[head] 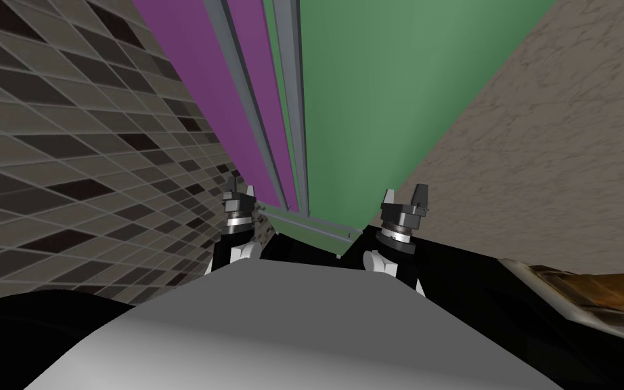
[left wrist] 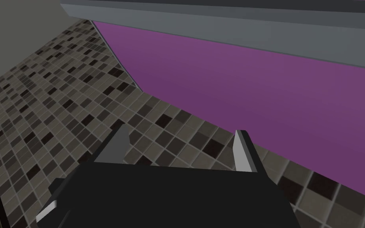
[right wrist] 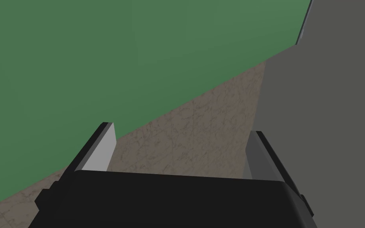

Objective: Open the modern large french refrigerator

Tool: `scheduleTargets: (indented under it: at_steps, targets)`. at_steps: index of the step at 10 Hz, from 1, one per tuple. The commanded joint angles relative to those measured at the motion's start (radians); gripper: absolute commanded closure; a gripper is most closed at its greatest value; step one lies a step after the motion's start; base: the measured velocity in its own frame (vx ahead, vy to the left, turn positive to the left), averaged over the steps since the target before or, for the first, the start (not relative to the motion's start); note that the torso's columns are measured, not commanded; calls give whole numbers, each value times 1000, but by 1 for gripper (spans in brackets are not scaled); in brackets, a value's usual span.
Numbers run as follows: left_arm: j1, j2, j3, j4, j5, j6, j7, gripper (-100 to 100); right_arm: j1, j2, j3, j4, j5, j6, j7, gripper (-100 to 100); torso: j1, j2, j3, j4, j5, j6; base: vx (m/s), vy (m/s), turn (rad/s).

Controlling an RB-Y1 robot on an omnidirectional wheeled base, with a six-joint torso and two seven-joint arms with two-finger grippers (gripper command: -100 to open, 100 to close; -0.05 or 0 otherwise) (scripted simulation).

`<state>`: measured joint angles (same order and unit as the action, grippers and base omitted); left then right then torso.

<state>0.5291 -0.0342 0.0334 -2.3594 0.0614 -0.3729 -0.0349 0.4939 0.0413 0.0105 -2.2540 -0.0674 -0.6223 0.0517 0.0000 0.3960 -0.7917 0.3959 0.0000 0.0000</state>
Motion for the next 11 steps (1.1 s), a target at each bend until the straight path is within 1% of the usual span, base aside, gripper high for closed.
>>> scheduleTargets:
  at_steps: [1, 3, 4, 5, 6, 8, 11]
  targets:
    - [0, 0, 0, 0, 0, 0, 0, 0, 0, 0, 0, 0, 0, 0, 0, 0, 0, 74, -147, 74, 0, 0, 0, 0, 0]
    - [0, 0, 0, 0, 0, 0, 0, 0, 0, 0, 0, 0, 0, 0, 0, 0, 0, 222, -443, 221, 0, 0, 0, 0, 0]
    - [-3, 37, 3, 9, -1, -5, -4, -100, 0, 0, 0, 0, 0, 0, 0, 0, 0, 295, -590, 295, 0, 0, 6, -6, -10]
    - [-6, 62, 6, 19, -3, -10, -7, -100, 0, 0, 0, 0, 0, 0, 0, 0, 0, 329, -659, 328, 0, 0, 1, -16, -14]
    - [-11, 88, 10, 31, -4, -16, -12, -100, 0, 0, 0, 0, 0, 0, 0, 0, 0, 338, -679, 338, 0, 0, 0, -25, -17]
    - [-22, 132, 21, 64, -9, -32, -24, -100, 0, 0, 0, 0, 0, 0, 0, 0, 0, 342, -684, 342, 0, 0, -2, -32, -23]
    - [-44, 180, 43, 131, -18, -65, -49, -100, 0, 0, 0, 0, 0, 0, 0, 0, 0, 341, -685, 342, 0, 0, 11, -49, -29]
